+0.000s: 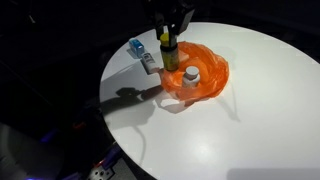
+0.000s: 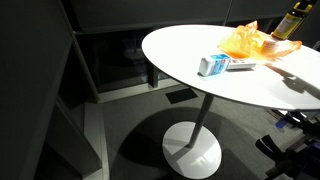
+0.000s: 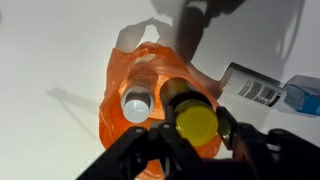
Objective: Put the brown bottle in the plastic
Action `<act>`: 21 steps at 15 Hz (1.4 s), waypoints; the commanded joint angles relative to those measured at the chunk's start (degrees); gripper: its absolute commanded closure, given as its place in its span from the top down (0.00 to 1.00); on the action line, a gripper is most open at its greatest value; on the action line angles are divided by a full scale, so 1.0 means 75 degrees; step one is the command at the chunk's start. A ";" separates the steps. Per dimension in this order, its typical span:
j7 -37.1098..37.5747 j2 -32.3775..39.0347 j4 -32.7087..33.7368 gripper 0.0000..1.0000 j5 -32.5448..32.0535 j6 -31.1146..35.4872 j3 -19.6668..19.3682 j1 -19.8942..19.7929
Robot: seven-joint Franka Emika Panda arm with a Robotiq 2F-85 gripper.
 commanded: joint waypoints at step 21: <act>-0.1625 0.3655 0.3412 0.20 0.1238 -0.0499 -0.0006 -0.0703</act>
